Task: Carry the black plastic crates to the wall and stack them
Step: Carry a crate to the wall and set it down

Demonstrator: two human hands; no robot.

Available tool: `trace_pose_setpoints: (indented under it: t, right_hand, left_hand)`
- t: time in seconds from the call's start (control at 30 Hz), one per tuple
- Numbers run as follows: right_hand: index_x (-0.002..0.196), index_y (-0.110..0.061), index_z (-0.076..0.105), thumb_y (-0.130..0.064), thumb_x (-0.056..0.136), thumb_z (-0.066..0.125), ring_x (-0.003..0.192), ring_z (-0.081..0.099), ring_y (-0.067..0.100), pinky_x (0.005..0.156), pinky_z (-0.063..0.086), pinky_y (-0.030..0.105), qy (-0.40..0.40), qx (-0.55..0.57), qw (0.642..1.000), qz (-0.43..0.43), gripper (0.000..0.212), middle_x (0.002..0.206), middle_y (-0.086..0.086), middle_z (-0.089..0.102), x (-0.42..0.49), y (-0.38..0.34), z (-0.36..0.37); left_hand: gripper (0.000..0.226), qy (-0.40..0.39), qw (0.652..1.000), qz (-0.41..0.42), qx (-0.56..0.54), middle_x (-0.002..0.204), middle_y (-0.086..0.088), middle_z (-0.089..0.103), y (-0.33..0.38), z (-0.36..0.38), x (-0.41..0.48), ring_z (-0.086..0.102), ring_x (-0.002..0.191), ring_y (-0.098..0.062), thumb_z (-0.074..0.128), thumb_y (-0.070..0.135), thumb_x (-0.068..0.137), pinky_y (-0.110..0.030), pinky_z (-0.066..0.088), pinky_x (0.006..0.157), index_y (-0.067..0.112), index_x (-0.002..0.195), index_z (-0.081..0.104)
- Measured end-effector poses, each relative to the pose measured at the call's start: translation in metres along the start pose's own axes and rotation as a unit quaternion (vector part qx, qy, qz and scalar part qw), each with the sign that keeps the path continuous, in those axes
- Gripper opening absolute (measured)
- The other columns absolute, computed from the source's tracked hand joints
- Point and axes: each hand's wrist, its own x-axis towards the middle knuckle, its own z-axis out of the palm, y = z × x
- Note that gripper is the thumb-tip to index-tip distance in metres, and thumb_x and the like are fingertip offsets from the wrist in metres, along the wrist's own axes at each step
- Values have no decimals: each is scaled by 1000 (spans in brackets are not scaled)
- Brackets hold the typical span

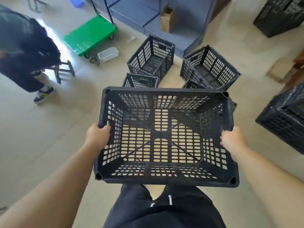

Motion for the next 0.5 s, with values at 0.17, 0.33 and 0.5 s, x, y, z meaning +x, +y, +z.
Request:
trace_pose_setpoints:
  t: [0.17, 0.33, 0.5]
  right_hand:
    - [132, -8, 47, -15, 97, 44, 94, 65, 41, 73, 56, 46, -40, -80, 992, -87, 36, 116, 21, 62, -33, -44, 20]
    - [147, -11, 40, -13, 97, 44, 86, 64, 38, 69, 51, 40, -79, -169, 963, -194, 50, 123, 22, 60, -93, -87, 65]
    - [128, -2, 51, -12, 96, 45, 82, 59, 37, 63, 51, 41, -118, -230, 918, -302, 34, 118, 25, 61, -189, -112, 122]
  left_hand:
    - [24, 67, 989, -88, -97, 83, -9, 70, -74, -48, -46, 66, 68, -24, 57, 27, 95, -31, 49, 55, 7, 107, 62]
    - [25, 134, 961, -170, -170, 82, -15, 68, -169, -103, -96, 67, 76, -37, 51, 19, 92, -52, 58, 74, 2, 106, 62]
    - [35, 208, 926, -242, -201, 84, -10, 72, -273, -153, -164, 70, 77, -34, 45, 37, 75, -51, 60, 76, 14, 95, 64]
